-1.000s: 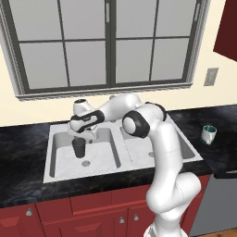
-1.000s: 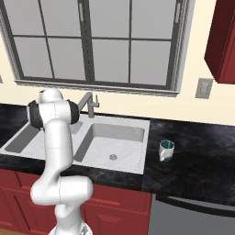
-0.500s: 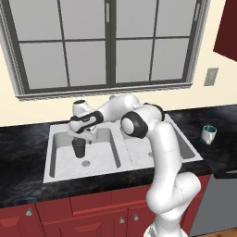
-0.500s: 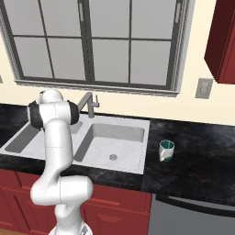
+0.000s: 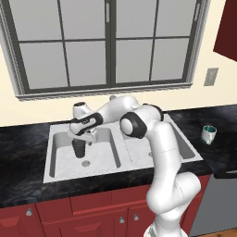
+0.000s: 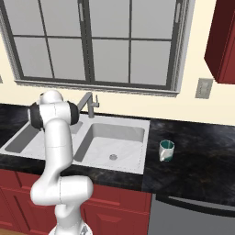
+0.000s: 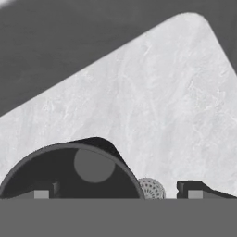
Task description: Move any existing items from the left basin to the right basin for drying. Then move the mug from the counter to the left basin of the sink for washing.
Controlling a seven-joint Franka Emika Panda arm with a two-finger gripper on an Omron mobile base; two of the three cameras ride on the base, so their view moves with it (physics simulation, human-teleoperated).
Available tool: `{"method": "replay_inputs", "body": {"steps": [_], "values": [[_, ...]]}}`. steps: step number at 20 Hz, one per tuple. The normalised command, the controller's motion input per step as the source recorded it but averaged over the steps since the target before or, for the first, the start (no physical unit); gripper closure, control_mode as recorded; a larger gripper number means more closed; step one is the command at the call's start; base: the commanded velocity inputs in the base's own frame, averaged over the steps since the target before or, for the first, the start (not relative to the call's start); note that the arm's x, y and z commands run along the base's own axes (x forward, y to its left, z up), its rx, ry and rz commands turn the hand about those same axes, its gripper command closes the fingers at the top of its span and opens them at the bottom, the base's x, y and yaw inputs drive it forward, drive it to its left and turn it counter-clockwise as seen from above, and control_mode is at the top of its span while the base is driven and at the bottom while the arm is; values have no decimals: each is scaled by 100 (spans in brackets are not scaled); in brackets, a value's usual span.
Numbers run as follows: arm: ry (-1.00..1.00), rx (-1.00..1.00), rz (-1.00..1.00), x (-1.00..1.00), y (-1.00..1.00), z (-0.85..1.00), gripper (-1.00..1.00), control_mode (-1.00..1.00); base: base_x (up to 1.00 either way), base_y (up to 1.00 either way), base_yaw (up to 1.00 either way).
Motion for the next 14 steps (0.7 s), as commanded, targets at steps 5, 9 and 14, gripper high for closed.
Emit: {"method": "replay_inputs", "body": {"steps": [5, 9, 14], "values": [[0, 0, 0, 0, 0, -16, -100, -100, 0, 0, 0], [0, 0, 0, 0, 0, -11, -100, -100, 0, 0, 0], [0, 0, 0, 0, 0, -12, -100, -100, 0, 0, 0]]}}
